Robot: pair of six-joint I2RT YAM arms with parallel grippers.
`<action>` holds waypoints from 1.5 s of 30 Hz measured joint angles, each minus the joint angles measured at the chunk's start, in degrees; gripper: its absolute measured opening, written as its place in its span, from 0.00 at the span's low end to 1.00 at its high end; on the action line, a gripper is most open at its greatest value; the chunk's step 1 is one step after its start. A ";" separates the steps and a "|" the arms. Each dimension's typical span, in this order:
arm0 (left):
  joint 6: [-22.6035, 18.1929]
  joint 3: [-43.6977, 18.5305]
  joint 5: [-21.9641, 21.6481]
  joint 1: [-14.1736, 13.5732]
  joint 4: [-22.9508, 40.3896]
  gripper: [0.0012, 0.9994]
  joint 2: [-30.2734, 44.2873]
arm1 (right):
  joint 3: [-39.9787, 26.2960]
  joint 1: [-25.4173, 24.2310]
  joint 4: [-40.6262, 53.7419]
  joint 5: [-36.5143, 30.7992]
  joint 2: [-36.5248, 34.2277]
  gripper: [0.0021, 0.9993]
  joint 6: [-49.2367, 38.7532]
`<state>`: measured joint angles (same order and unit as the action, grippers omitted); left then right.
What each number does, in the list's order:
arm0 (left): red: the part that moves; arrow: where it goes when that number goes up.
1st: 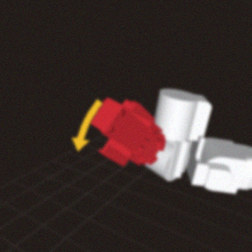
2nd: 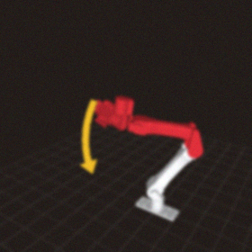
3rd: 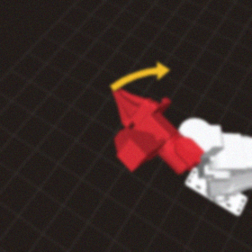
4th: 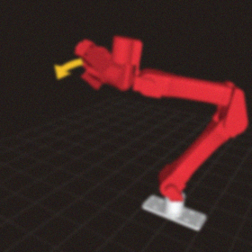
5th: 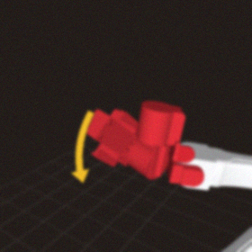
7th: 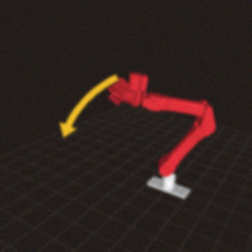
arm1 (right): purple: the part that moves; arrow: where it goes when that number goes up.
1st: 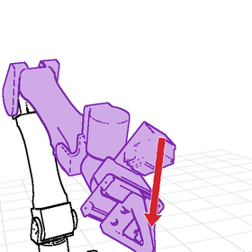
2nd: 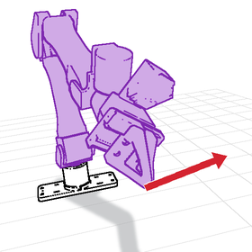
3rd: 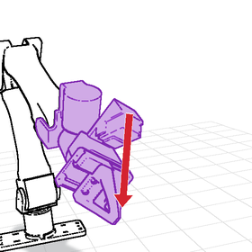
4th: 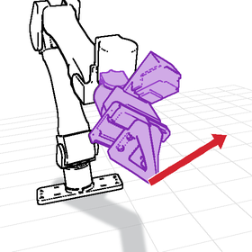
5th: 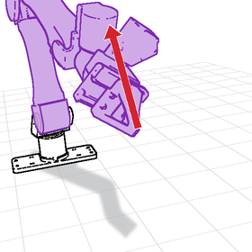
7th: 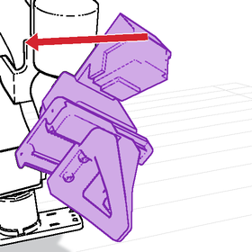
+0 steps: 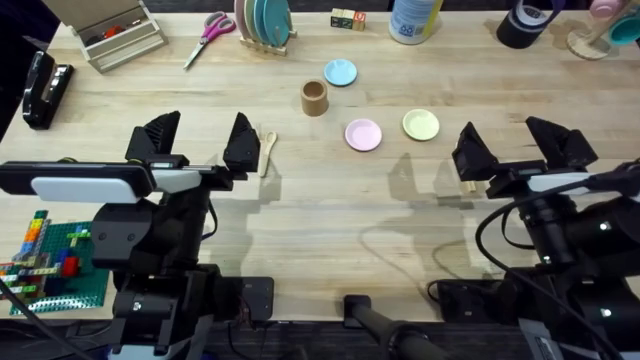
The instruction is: Pick up a utensil and set it on the pink plate, then put the other utensil in the container.
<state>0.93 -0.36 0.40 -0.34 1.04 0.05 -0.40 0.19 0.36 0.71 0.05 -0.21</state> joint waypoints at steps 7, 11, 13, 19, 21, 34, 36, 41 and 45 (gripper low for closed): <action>-0.04 0.00 -0.02 0.00 0.00 1.00 0.00 | -0.07 0.00 0.55 -0.04 0.00 1.00 0.00; -0.04 0.00 -0.02 0.00 0.00 0.99 0.00 | -0.07 0.00 0.57 -0.04 0.00 1.00 0.00; -0.04 0.00 -0.02 0.00 0.00 1.00 0.00 | -0.07 0.00 0.57 -0.04 0.00 1.00 0.00; -0.04 0.00 -0.02 0.00 0.00 1.00 0.00 | -0.07 0.00 0.52 -0.04 0.00 1.00 0.00; -0.04 0.00 -0.01 0.00 0.00 0.99 0.00 | -0.07 0.00 0.52 -0.02 0.00 1.00 0.00; -0.04 -10.42 0.44 0.00 13.67 0.99 0.00 | -3.79 0.00 5.82 0.29 -0.02 1.00 -1.97; -0.13 -14.84 0.44 0.00 17.32 0.99 0.00 | -6.60 0.00 8.98 0.39 -0.07 1.00 -2.01; -0.74 -23.90 0.43 0.00 24.72 0.99 0.10 | -15.35 0.00 18.23 0.42 -0.16 1.00 -2.40; -0.98 -31.19 0.42 0.00 29.90 0.99 3.30 | -23.17 0.00 24.42 0.42 -3.24 1.00 -2.48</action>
<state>-0.05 -31.55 0.82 -0.34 30.94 3.36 -23.58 0.19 24.78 1.13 -3.19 -2.68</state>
